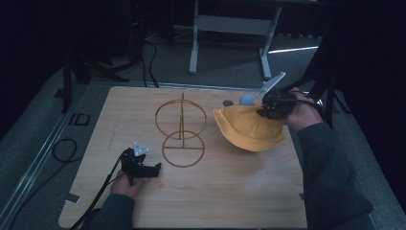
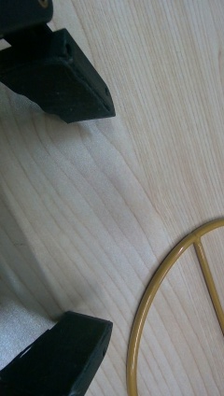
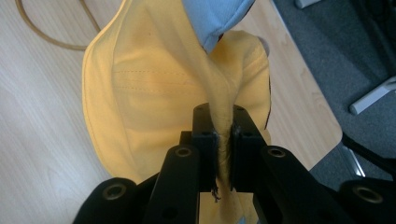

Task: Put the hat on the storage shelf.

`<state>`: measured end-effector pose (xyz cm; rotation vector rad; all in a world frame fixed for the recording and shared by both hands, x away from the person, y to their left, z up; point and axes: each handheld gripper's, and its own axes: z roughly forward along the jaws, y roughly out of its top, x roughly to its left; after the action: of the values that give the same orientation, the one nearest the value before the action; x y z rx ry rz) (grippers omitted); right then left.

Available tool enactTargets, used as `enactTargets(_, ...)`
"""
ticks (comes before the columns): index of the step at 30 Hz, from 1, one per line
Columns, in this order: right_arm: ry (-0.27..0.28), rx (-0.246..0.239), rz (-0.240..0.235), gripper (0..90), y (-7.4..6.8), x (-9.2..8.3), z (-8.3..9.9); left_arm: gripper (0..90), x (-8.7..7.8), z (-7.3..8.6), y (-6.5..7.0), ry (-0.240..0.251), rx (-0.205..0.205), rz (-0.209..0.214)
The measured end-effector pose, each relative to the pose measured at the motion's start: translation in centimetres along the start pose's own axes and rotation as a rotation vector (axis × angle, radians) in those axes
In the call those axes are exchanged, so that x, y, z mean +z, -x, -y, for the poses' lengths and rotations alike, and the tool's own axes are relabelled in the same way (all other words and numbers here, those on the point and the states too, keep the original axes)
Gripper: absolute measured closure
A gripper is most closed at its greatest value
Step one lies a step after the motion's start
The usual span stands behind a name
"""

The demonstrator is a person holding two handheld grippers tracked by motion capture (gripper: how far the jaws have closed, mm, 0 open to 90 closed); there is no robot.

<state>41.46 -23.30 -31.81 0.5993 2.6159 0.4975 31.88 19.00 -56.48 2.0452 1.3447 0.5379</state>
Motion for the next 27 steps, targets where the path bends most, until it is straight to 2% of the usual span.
enactTargets(13,0.148,0.058,0.033,83.6,0.9,-2.8,0.1,1.8,0.0,0.0,0.0,-0.002,0.001,0.000)
enactTargets(19,0.231,0.073,0.014,83.7,0.9,-3.5,-0.1,1.9,0.0,0.0,0.0,-0.003,0.001,0.001)
enactTargets(27,0.292,0.071,-0.015,83.8,0.5,-3.9,-0.6,1.9,0.0,0.0,0.0,-0.003,0.002,0.002)
